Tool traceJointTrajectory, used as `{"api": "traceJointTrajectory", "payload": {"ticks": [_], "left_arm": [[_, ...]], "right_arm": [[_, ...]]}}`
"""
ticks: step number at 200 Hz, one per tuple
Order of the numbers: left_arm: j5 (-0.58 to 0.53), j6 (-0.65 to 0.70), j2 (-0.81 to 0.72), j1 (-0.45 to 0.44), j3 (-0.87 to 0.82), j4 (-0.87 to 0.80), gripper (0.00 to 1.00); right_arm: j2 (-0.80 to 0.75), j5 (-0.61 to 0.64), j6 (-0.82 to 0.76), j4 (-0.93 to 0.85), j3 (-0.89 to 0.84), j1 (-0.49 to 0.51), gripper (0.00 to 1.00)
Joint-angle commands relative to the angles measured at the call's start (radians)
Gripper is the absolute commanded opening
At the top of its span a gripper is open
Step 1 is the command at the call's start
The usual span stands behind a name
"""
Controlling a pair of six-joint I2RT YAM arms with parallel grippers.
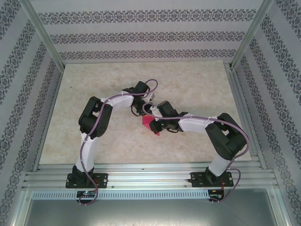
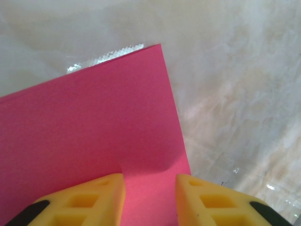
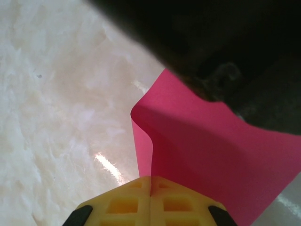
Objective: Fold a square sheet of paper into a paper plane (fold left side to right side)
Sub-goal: Third fold the triangle at the center of the table.
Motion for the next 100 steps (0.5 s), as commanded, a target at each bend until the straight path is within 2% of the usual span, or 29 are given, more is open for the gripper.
{"api": "traceJointTrajectory", "payload": {"ticks": [1,100], "left_arm": [[0.002,0.009,0.038,-0.021,-0.010,-0.005,0.36],[-0.001,0.009,0.052,-0.027,-0.004,-0.007,0.36]], "right_arm": [[-0.012,-0.050,0.036,0.011,-0.025,-0.019,0.00],[-0.007,-0.097,0.047,0.032,-0.036,-0.063,0.00]]}}
